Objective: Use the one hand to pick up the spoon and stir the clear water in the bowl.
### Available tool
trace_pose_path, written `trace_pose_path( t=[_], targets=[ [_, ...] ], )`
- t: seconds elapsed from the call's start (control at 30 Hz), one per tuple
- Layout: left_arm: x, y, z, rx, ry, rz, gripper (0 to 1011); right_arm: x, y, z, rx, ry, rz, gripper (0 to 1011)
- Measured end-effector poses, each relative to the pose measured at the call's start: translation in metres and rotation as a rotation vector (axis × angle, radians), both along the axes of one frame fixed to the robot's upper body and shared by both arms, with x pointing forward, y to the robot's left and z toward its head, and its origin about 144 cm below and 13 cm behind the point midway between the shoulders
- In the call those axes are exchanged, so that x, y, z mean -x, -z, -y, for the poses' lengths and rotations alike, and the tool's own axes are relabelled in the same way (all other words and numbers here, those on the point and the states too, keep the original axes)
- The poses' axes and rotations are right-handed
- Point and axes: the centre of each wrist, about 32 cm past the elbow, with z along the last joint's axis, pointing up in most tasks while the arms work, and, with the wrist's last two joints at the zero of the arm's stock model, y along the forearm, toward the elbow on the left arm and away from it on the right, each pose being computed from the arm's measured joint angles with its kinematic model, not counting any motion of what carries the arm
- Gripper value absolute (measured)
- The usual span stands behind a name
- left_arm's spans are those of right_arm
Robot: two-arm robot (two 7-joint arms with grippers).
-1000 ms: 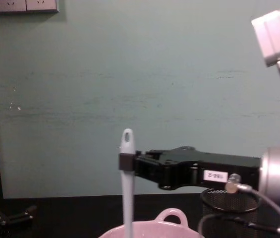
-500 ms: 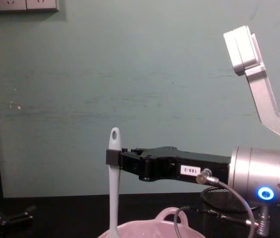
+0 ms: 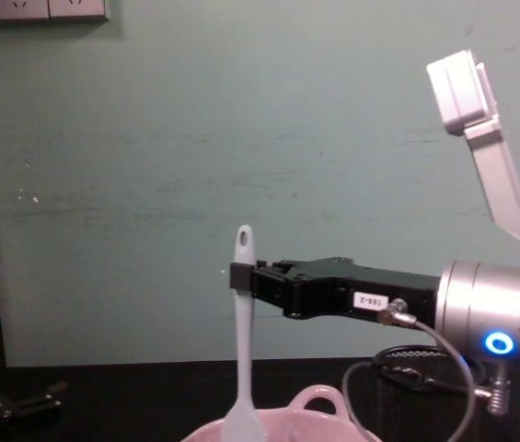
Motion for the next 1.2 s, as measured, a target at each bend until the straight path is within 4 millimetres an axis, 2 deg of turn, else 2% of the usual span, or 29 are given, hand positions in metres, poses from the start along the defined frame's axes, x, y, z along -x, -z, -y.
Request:
trace_pose_path(
  t=[0.33,0.77,1.2],
  targets=[
    [0.0,0.0,0.0,0.0,0.0,0.0,1011,0.004,-0.004,0.015,0.026,0.045,0.02,118],
    [0.0,0.0,0.0,0.0,0.0,0.0,1011,0.026,-0.009,0.03,0.043,0.014,-0.02,118],
    [0.0,0.0,0.0,0.0,0.0,0.0,1011,0.04,-0.007,0.012,0.027,-0.07,-0.042,118]
  ],
)
